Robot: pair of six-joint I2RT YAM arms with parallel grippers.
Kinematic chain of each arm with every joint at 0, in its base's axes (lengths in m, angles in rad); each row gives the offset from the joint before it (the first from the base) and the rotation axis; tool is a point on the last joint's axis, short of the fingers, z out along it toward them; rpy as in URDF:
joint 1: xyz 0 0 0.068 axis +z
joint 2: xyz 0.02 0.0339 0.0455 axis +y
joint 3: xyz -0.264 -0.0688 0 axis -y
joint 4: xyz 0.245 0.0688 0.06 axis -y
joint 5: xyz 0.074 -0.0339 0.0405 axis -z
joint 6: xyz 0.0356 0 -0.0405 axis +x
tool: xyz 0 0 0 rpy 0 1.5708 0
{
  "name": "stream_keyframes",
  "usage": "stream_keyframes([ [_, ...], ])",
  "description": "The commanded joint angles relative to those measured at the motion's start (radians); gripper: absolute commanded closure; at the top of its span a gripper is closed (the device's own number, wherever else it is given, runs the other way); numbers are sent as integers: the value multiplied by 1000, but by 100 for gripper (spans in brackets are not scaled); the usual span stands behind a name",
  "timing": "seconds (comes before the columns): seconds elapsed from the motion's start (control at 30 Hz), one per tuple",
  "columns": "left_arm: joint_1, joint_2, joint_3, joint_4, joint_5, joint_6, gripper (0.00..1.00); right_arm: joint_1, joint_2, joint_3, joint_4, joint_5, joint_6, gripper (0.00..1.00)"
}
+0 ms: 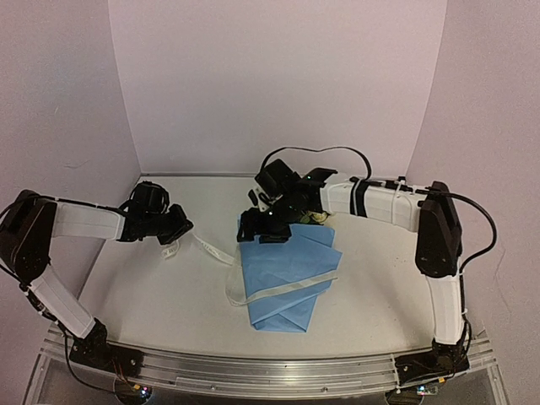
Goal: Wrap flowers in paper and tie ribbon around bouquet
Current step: Cross the ribbon over the folded bouquet.
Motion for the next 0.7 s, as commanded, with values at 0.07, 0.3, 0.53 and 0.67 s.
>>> stream_keyframes([
  [0.07, 21, 30, 38, -19, 109, 18, 100, 82, 120, 157, -88, 74, -21, 34],
  [0.3, 34, 50, 106, -94, 303, 74, 100, 135, 200, 188, -91, 103, -42, 37],
  [0.53, 28, 45, 143, -204, 451, 118, 100, 137, 106, 74, -73, 220, -35, 40],
  [0.67, 16, 39, 190, -237, 432, 136, 100, 118, 19, -8, -11, 217, -29, 38],
])
